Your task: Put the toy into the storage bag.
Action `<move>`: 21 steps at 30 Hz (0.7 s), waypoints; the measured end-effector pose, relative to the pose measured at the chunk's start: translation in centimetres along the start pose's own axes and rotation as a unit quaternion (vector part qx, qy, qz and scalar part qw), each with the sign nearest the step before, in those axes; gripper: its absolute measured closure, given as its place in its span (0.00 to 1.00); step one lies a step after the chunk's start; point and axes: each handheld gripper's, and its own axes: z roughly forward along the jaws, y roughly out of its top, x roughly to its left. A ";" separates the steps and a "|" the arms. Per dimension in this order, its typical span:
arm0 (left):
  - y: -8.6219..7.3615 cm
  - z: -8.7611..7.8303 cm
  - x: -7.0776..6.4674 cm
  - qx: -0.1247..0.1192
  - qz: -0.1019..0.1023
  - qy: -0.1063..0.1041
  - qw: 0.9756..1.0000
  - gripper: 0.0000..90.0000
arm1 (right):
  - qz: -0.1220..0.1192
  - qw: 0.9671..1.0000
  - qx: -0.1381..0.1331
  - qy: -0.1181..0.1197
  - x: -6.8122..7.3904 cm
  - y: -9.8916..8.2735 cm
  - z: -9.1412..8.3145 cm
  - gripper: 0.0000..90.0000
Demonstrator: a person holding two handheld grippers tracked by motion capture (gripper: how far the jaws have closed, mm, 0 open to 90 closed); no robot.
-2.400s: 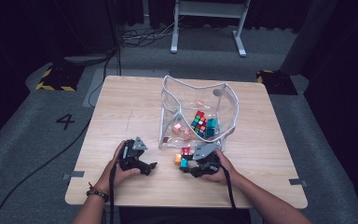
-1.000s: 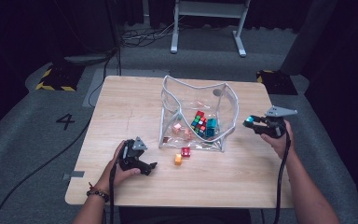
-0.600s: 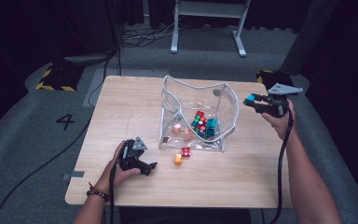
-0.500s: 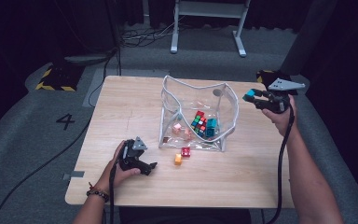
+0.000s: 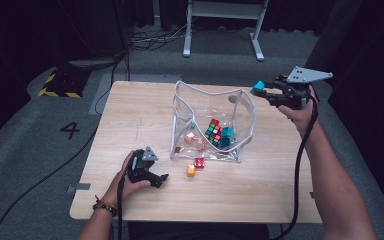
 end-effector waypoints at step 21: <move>0.0 0.0 0.0 0.000 0.000 0.000 1.000 0.00 | -0.078 0.987 0.088 0.110 5.8 1.7 6.1 0.66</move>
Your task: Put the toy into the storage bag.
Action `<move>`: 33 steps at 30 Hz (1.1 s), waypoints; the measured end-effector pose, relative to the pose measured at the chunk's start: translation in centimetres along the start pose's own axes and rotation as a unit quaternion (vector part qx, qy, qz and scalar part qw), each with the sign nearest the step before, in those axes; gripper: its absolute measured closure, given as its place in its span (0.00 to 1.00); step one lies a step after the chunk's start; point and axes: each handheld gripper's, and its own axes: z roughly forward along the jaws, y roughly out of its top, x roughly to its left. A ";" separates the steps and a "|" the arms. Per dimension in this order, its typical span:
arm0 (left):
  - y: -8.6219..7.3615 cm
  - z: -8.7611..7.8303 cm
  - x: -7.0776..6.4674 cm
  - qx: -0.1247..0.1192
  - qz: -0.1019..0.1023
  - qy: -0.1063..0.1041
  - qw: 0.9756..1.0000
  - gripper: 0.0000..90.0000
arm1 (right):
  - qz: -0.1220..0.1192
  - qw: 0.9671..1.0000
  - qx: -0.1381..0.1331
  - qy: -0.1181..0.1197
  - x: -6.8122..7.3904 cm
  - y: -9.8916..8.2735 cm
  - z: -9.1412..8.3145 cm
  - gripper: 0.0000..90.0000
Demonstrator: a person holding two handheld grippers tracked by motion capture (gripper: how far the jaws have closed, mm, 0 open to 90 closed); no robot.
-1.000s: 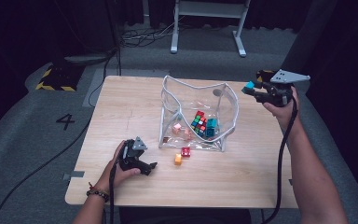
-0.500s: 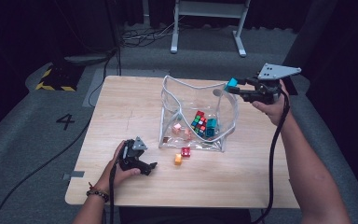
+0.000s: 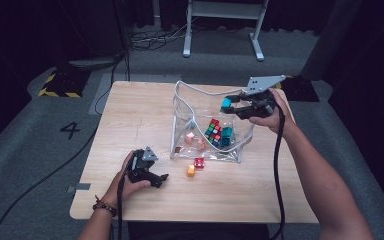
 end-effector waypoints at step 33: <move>0.0 0.0 0.0 0.000 0.000 0.000 1.000 0.00 | -0.038 0.961 0.274 0.021 -2.5 -3.7 2.8 0.66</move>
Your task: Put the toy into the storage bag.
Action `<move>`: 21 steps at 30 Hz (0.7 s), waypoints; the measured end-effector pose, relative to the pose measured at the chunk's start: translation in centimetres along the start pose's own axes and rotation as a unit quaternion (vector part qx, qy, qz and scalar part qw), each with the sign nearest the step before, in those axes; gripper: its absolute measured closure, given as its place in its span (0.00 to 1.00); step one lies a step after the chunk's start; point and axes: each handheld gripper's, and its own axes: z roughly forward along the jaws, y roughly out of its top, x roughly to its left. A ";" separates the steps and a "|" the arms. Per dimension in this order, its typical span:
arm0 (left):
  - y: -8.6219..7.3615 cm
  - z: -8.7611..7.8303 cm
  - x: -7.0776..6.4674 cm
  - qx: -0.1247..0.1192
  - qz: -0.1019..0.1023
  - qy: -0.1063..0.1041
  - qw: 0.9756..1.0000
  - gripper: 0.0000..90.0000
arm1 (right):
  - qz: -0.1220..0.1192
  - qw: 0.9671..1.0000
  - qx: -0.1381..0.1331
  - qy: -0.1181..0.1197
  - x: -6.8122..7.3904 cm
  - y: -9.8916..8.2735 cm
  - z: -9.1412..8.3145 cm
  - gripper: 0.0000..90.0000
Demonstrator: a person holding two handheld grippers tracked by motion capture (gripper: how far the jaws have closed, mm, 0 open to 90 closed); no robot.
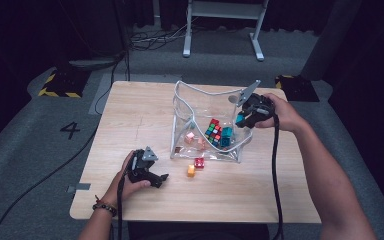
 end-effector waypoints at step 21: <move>0.0 0.0 0.0 0.000 0.000 0.000 1.000 0.00 | 0.064 0.954 -0.292 -0.039 6.6 -5.1 -5.0 0.46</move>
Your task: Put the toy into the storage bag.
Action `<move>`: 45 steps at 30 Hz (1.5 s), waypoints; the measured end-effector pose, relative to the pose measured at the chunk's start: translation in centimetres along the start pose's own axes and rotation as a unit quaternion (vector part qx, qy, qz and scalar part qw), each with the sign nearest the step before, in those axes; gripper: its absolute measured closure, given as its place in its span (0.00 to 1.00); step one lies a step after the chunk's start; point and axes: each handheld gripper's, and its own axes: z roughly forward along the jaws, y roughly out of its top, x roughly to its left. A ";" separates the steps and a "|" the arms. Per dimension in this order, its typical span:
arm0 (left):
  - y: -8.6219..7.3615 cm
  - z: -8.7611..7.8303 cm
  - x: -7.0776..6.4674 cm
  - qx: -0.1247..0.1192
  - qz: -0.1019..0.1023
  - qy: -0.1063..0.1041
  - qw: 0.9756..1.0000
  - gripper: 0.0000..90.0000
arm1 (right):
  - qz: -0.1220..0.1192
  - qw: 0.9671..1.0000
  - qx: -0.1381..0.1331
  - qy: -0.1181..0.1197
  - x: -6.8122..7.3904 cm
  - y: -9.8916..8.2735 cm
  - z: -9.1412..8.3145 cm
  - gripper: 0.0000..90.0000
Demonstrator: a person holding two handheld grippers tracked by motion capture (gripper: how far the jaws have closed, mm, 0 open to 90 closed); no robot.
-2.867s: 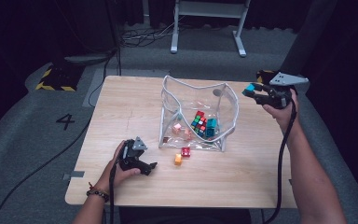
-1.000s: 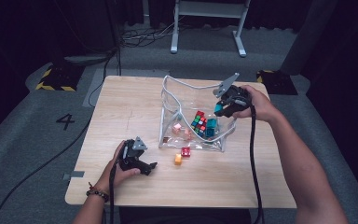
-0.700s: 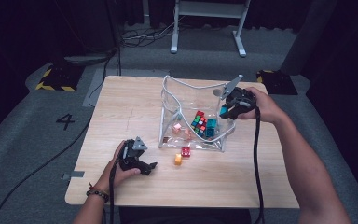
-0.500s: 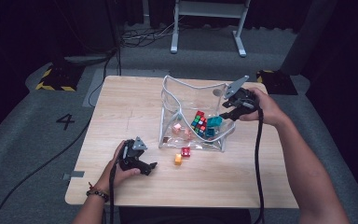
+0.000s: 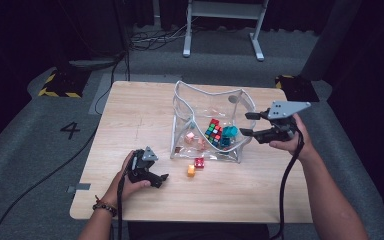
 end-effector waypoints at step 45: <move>0.0 0.0 0.0 0.002 0.000 -0.002 1.000 0.00 | -0.027 0.993 0.048 0.103 12.7 -5.4 15.8 0.46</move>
